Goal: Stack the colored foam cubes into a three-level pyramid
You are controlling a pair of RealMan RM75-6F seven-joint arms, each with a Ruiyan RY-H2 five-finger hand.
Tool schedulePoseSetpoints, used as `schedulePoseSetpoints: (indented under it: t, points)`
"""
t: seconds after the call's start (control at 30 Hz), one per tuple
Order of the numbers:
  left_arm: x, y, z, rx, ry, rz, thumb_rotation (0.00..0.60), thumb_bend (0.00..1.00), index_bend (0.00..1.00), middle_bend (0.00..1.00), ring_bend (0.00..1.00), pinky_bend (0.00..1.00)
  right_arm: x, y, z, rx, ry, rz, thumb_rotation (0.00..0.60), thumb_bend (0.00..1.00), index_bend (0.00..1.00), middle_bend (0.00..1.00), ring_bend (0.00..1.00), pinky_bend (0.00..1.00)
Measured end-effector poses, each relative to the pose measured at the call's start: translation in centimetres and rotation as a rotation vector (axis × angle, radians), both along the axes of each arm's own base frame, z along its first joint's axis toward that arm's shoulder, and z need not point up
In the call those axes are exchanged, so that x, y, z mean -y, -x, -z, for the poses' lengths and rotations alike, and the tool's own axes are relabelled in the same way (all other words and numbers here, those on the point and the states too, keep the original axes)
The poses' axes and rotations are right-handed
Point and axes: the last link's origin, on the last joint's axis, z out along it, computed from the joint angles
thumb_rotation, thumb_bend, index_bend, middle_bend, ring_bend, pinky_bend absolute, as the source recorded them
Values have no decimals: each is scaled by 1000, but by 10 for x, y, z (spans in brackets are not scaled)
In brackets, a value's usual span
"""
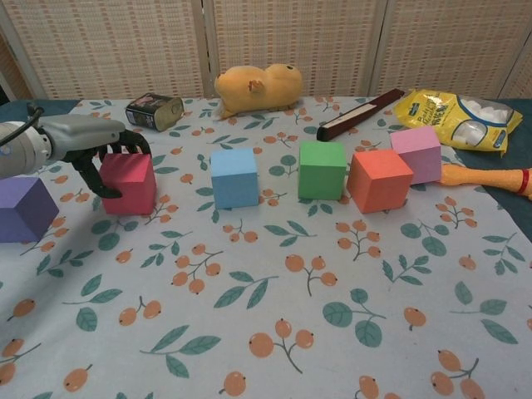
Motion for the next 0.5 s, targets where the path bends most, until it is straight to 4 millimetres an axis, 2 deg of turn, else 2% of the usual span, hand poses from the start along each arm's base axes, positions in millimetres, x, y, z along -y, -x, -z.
schedulePoseSetpoints:
  t: [0.3, 0.5]
  points:
    - [-12, -25, -7, 66, 28, 83, 600, 282, 273, 344, 409, 378, -2, -2, 0, 0, 9, 5, 490, 0, 0, 0, 0, 4]
    - [-20, -41, 3, 115, 56, 91, 600, 283, 271, 326, 387, 362, -4, -3, -2, -3, 14, 10, 489, 0, 0, 0, 0, 4]
